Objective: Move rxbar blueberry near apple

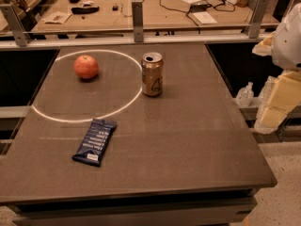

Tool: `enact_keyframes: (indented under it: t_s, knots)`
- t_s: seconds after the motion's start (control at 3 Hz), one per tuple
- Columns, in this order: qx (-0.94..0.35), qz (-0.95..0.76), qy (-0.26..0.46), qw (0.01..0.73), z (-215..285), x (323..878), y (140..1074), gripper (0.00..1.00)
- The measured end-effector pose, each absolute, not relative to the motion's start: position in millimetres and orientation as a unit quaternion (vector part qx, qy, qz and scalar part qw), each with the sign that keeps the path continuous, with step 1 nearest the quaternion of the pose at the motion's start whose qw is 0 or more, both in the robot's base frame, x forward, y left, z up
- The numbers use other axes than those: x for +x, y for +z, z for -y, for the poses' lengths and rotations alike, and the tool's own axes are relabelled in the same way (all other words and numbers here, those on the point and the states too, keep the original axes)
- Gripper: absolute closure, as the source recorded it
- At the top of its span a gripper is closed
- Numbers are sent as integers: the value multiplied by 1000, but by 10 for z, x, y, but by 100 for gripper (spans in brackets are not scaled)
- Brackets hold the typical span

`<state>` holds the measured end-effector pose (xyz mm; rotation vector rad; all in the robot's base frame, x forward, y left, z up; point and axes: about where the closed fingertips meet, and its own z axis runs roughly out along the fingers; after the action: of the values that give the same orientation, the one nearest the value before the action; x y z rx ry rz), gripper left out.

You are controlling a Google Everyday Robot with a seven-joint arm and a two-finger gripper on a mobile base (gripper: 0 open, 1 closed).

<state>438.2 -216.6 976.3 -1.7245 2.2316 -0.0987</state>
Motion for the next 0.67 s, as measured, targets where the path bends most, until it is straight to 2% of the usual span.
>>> enact_keyframes:
  t_s: [0.67]
  knots:
    - [-614,-769,-15,179,2092,4339,9744,0]
